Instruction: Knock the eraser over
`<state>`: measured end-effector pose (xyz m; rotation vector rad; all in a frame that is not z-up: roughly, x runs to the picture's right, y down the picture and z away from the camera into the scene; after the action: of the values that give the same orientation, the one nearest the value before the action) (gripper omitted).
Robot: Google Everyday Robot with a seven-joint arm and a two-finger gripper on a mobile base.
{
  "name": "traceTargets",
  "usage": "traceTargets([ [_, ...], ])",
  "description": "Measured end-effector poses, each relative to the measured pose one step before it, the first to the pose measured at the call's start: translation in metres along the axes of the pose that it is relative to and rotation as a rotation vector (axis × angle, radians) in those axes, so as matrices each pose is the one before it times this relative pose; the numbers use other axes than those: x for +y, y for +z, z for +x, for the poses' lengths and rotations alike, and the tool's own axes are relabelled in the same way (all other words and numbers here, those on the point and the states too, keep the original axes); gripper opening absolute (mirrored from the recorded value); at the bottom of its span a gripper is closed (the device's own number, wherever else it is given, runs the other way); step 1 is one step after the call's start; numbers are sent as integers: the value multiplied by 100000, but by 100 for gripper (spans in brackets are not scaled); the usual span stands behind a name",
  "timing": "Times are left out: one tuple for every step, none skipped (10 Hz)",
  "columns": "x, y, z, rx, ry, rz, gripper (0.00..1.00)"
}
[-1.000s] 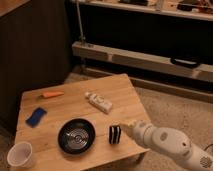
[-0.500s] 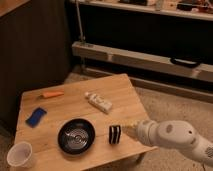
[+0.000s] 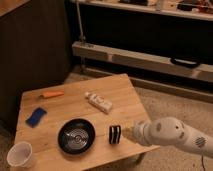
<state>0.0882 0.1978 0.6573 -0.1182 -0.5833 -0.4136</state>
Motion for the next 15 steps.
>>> traceTargets([
  [724,328,297,646,895,-2118,0],
  [181,416,58,-146,62,-877,0],
  [367,712,6,-997,600,-988,0],
  [177,855,-117,-1607,894,-350,0],
  [-50,625,-159,-1395,385,-75,0],
  [-156,571,-270,-1311,-57,-13,0],
  [-443,805,-530,-2055,-475,223,0],
  [-519,700,-436,-1469,-287,860,0],
  [-404,466,-276,-905,-202,1095,0],
  [-564,484,-290,-818,-396,2151,0],
  [-858,437,-437,136,-2092,5299,0],
  [-343,154,-132,605,-1201,3667,0],
  [-484,361,-294,578,-2599,3221,0],
  [-315,461,-171,1447,-1755,2679,0],
  [-63,187,15,1246,-375,1475,0],
])
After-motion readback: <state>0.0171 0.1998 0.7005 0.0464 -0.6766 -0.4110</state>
